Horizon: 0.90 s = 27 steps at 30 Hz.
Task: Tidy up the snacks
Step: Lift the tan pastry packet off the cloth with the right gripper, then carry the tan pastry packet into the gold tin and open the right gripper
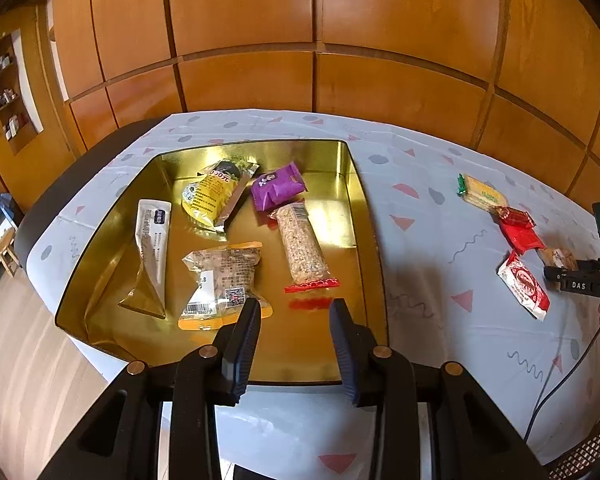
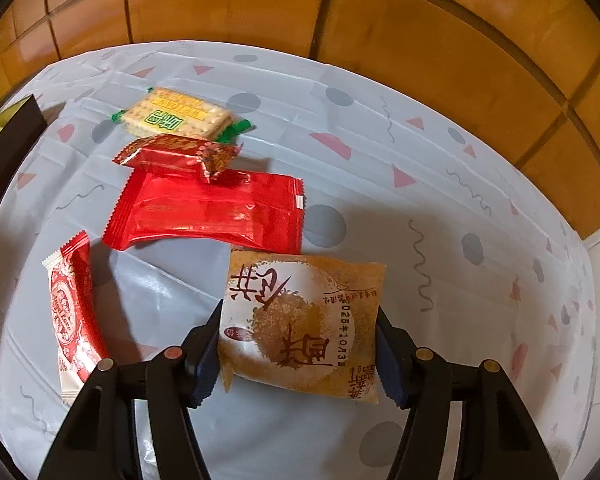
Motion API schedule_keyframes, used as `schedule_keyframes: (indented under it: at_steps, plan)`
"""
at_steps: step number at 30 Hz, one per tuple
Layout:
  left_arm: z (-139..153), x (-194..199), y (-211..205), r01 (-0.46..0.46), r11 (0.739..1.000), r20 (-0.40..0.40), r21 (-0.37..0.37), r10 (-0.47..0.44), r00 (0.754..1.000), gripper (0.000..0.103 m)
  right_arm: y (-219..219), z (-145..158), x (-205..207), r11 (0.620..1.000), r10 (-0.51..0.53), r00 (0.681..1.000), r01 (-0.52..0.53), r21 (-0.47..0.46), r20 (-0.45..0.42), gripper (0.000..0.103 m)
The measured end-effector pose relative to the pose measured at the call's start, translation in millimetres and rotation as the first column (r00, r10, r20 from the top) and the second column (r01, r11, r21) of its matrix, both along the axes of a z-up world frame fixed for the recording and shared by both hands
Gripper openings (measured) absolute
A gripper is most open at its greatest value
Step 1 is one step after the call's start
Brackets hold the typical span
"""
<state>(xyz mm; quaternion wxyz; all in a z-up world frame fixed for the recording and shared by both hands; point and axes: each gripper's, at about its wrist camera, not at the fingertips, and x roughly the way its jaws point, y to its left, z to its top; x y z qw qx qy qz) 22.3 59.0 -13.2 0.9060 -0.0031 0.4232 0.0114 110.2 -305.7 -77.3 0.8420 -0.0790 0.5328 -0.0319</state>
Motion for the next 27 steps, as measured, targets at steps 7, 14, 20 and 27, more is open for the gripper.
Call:
schedule_keyframes:
  at_steps: [7,14,20,27]
  plan:
    - [2.9,1.9,22.2,-0.057,0.998,0.019,-0.024,0.058,0.998,0.036,-11.7,5.4,4.0,0.999,-0.042,0.999,0.042,0.009,-0.005,0.064]
    - [5.6,5.2,49.1,-0.135,0.990,0.032,-0.044,0.137,0.990,0.036,-9.6,58.0,-9.4,0.994,-0.064,0.989,0.051,0.100,0.135,0.064]
    - [14.6,3.7,81.3,-0.215,0.975,0.064,-0.057,0.218,0.974,0.036,75.5,85.6,-16.9,0.970,0.138,0.968,-0.175,0.166,0.211,0.064]
    - [19.5,0.1,135.3,-0.349,0.934,0.090,-0.075,0.355,0.930,0.036,192.6,105.9,-19.3,0.859,0.337,0.903,-0.411,0.305,0.267,0.064]
